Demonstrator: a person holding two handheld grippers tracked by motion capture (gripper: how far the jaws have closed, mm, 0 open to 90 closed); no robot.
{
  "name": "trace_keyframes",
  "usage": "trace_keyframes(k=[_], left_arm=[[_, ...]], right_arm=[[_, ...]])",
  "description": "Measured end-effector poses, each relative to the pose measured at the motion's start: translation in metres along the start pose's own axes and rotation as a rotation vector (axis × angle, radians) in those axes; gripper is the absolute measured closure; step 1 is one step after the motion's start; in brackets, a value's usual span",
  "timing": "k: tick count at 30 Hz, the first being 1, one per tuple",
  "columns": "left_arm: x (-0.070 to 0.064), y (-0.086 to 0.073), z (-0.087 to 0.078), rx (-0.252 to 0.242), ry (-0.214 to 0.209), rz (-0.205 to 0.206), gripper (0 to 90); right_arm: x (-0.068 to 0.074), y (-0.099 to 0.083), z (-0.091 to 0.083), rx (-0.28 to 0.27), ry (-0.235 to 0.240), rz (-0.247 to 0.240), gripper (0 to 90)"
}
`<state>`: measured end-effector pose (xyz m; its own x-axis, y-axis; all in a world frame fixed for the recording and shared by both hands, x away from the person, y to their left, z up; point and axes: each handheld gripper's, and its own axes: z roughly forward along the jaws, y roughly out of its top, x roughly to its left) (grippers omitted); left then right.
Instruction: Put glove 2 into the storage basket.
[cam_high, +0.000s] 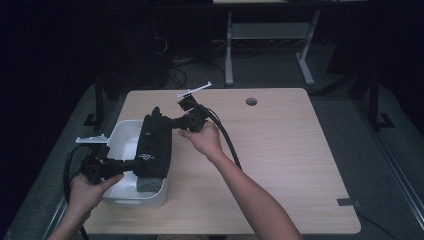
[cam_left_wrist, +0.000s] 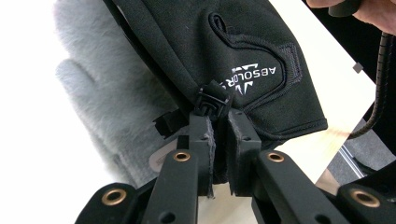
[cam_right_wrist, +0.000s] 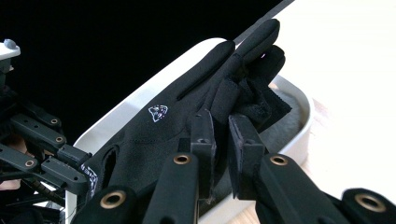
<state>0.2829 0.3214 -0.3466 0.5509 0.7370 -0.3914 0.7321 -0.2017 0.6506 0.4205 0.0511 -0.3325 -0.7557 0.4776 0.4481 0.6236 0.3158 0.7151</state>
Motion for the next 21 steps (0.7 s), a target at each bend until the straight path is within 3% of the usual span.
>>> trace_keyframes(k=[8,21], left_arm=[[0.012,-0.008,-0.002,0.004,0.009,-0.034,82.0],[0.023,-0.015,0.002,0.037,0.014,-0.055,81.9]], right_arm=[[0.002,-0.002,0.015,0.016,0.007,0.001,81.1],[-0.001,-0.006,0.029,0.047,0.002,0.001,80.5]])
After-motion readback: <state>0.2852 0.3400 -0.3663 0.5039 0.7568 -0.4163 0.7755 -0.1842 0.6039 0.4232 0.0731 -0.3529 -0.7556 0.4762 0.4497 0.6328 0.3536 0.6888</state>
